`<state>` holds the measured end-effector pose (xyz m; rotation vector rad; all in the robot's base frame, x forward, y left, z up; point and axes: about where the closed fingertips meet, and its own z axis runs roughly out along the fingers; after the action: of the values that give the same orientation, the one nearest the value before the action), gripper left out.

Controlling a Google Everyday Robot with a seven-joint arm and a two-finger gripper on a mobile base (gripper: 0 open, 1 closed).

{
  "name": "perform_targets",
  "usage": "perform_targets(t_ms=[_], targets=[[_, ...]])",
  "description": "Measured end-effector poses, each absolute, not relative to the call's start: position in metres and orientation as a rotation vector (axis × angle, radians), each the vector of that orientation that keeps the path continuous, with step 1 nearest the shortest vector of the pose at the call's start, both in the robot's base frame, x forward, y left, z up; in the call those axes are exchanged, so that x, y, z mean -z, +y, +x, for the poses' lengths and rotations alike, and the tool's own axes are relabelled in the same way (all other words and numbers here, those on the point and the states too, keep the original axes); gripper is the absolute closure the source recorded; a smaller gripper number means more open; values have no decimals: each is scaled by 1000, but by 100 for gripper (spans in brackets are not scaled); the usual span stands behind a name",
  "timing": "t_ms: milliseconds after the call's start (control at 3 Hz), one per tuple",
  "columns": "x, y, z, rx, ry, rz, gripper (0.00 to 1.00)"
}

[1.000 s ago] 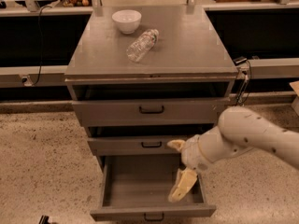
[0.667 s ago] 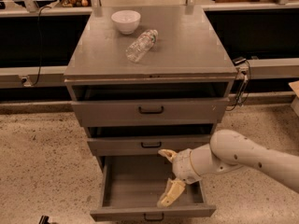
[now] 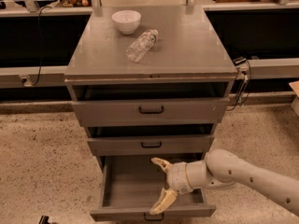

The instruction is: Close bottom drawer

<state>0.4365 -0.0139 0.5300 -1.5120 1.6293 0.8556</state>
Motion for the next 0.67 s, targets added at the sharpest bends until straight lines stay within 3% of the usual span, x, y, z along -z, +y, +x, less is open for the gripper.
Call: perform_targets(t_ms=[667], targets=[[-455,-19,450,-699,1618,-1434,0]])
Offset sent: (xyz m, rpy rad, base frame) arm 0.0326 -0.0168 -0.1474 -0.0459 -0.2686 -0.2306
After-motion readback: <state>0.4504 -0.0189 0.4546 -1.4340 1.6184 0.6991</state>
